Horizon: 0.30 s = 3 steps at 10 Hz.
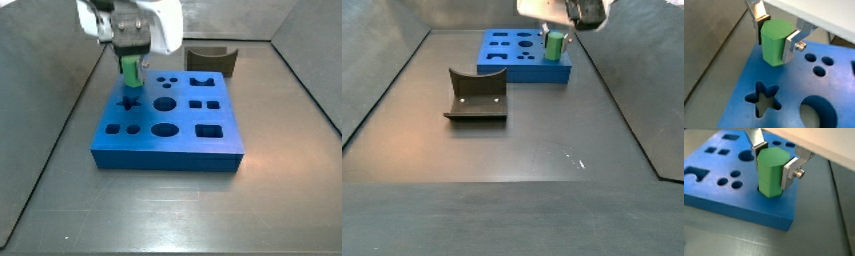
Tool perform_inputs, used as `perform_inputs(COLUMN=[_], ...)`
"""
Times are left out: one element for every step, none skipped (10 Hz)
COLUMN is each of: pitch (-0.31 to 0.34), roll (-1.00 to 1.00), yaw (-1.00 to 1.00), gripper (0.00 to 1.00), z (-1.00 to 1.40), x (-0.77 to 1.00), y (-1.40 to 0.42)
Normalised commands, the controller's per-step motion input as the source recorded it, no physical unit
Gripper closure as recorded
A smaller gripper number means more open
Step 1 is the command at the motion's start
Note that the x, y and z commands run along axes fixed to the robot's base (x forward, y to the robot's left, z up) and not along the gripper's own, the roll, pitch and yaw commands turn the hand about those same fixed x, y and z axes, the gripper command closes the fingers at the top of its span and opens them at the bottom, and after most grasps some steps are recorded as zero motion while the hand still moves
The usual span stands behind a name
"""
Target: Insert the hexagon object.
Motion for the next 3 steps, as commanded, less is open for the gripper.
perform_inputs(pitch=[0.000,-0.003,0.000], roll=[0.04,-0.03,0.00], yaw=[0.00,0.00,0.00], gripper=[1.00,1.00,1.00], z=[-0.26,0.00,0.00], x=[0.00,0.00,0.00], y=[0.00,0.02,0.00])
